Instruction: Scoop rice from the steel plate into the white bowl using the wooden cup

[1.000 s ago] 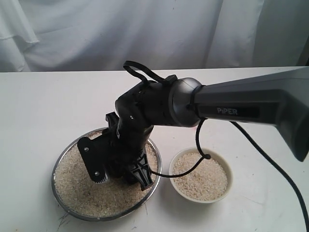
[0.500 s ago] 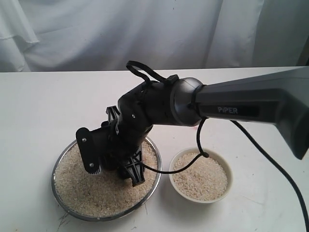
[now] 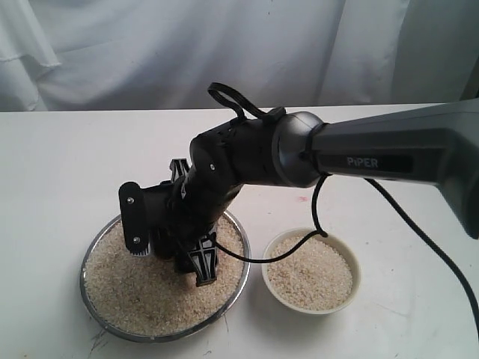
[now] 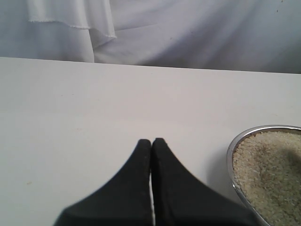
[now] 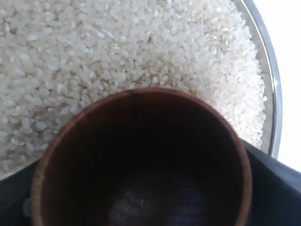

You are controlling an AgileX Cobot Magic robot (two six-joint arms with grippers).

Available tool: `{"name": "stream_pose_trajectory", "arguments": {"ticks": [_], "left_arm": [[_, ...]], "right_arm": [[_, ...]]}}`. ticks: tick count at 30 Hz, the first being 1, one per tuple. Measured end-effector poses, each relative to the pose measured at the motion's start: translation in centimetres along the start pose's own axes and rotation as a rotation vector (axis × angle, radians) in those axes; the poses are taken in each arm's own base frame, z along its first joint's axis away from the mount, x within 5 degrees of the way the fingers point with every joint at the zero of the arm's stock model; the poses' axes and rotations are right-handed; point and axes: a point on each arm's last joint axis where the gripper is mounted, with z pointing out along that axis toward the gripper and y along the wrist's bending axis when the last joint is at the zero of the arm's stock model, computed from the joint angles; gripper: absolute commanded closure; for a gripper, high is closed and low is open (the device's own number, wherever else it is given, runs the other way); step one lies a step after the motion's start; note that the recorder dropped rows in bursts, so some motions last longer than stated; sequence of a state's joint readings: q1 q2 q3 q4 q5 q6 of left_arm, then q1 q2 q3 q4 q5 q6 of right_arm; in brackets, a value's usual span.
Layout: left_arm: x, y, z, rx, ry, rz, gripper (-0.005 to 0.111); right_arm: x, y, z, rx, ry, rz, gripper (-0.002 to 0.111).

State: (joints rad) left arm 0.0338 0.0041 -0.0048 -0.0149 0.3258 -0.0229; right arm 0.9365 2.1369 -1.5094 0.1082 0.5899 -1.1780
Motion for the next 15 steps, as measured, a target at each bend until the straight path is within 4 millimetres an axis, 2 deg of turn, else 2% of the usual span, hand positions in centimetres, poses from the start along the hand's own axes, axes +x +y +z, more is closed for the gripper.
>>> {"name": "stream_pose_trajectory", "arguments": {"ticks": [15], "left_arm": [[0.00, 0.00, 0.00, 0.000, 0.000, 0.000, 0.107]], "right_arm": [[0.03, 0.06, 0.00, -0.006, 0.004, -0.003, 0.061]]}}
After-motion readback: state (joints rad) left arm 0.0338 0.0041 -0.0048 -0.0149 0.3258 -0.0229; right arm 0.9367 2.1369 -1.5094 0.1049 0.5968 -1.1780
